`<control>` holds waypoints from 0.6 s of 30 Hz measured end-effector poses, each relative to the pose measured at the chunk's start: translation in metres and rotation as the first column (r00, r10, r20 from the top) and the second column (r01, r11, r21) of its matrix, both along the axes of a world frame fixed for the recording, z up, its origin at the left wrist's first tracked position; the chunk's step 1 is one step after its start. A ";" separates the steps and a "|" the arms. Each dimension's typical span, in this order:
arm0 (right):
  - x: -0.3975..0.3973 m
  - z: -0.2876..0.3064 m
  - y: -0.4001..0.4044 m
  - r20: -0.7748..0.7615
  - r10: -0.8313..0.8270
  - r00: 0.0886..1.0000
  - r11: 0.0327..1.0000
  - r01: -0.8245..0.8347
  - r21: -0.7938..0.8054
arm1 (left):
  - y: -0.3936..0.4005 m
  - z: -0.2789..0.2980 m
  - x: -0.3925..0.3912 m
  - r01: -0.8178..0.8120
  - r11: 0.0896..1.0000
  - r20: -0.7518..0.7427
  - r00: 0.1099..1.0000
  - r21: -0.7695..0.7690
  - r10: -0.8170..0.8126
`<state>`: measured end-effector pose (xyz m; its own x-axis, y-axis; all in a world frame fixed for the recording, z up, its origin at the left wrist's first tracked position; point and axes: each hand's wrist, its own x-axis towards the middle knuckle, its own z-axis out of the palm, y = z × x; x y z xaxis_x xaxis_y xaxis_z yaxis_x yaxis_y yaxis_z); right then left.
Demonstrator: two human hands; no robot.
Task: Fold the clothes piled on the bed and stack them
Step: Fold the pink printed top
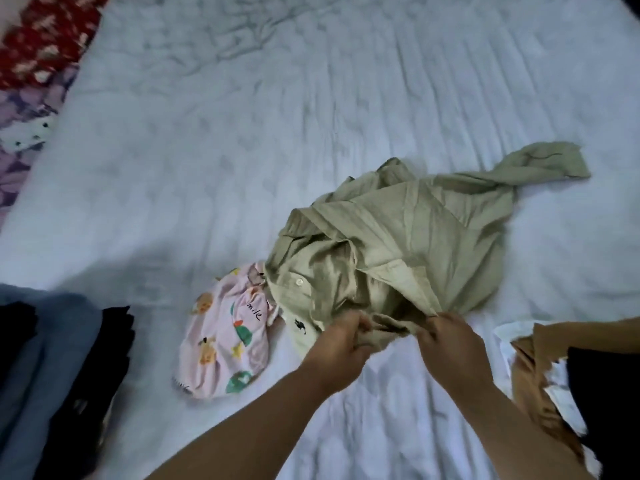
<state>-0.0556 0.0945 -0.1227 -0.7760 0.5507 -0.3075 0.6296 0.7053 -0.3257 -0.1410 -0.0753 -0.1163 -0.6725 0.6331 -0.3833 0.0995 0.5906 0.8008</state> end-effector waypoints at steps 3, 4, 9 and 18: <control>0.004 0.009 -0.007 0.019 -0.002 1.000 1.000 0.003 -0.005 | -0.012 -0.003 0.011 0.078 0.997 -0.014 0.997 -0.022 -0.078; 0.003 0.011 -0.012 0.012 0.006 1.000 1.000 -0.006 -0.010 | -0.021 -0.004 0.008 0.054 0.998 -0.059 0.997 -0.038 -0.056; -0.011 0.010 -0.044 -0.023 0.066 0.998 0.994 -0.068 -0.087 | -0.077 -0.030 -0.036 -0.374 0.896 -0.537 0.820 -0.239 0.199; 0.009 -0.004 -0.057 -0.071 0.136 0.988 0.970 -0.147 -0.194 | -0.125 -0.046 -0.073 -0.268 0.607 -0.241 0.962 -0.748 0.127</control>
<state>-0.0469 0.0373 -0.1267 -0.8608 0.3666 -0.3530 0.5047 0.7039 -0.4998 -0.2136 -0.2003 -0.1626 -0.8363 -0.0015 -0.5483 -0.0212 0.9993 0.0296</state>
